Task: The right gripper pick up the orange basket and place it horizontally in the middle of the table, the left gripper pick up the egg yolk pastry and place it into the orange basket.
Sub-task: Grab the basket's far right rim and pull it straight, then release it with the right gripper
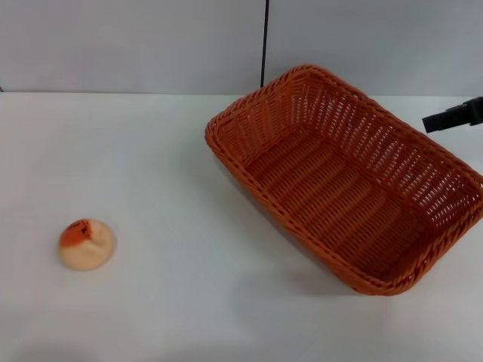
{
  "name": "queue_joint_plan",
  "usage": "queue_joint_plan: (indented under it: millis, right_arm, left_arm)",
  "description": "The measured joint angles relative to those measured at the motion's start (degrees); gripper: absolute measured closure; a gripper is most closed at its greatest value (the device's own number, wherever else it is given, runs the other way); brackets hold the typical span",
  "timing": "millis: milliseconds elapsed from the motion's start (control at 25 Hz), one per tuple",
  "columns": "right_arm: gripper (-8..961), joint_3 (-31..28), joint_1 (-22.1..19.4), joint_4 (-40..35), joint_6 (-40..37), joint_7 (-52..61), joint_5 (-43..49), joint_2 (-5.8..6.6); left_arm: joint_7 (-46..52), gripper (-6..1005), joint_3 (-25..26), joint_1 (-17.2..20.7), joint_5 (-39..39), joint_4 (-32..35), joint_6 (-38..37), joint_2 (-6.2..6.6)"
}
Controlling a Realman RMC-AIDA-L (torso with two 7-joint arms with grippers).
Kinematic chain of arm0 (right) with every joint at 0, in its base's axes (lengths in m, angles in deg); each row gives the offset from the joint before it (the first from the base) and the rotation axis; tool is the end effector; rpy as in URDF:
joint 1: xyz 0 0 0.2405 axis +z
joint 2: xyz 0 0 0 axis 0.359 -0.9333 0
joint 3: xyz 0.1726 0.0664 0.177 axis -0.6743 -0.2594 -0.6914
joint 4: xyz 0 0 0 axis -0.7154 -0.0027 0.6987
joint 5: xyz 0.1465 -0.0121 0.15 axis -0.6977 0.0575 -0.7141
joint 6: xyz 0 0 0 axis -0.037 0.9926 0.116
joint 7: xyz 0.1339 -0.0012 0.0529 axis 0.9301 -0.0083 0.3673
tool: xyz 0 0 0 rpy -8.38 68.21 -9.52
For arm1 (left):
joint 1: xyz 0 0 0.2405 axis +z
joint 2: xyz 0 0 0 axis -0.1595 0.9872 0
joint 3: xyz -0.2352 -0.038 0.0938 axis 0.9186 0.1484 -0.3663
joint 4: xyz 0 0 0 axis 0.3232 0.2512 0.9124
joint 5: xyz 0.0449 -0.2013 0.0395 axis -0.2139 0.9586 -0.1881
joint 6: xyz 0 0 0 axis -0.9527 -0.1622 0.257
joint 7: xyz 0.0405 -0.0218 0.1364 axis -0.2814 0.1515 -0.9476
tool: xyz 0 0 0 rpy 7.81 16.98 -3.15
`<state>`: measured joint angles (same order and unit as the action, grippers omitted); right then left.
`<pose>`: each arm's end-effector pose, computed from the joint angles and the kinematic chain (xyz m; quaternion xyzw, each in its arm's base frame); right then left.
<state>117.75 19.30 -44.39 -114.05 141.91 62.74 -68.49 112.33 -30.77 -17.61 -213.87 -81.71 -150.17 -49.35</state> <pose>0.2366 0.3944 0.0881 -0.8770 0.4270 -0.0137 0.2201 -0.4329 0.1845 0.0439 -0.5902 -0.3700 -0.3136 0.6453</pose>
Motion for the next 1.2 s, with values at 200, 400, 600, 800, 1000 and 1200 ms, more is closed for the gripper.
queue_joint_plan:
  millis: [200, 400, 600, 800, 1000, 1200]
  right_arm:
    - [375, 0.04, 0.24, 4.29, 3.22, -2.13, -1.59, -0.31]
    - [374, 0.06, 1.4, 12.29, 8.05, -6.31, -4.43, -0.42]
    - [378, 0.05, 1.88, 14.46, 9.64, -7.36, -4.61, -0.48]
    - [381, 0.1, 2.31, 15.98, 10.56, -7.87, -4.86, -0.48]
    - [385, 1.36, 2.33, 15.99, 10.76, -8.0, -4.85, -0.48]
    - [507, 1.52, 2.26, 15.89, 11.56, -8.08, -4.76, -0.48]
  left_arm:
    - [-0.05, 203, 0.0, -0.08, 0.0, -0.03, 0.1, 0.01]
    - [-0.07, 203, 0.0, -0.11, 0.0, -0.21, 0.39, 0.01]
    - [-0.05, 204, 0.0, -0.04, 0.0, -0.29, 0.39, 0.01]
    - [-0.05, 204, 0.0, -0.01, 0.0, -0.31, 0.39, 0.0]
    - [-0.07, 204, 0.0, 0.15, 0.0, -0.38, 0.37, 0.0]
    - [0.24, 205, -0.01, 0.36, 0.0, -0.26, 0.11, 0.0]
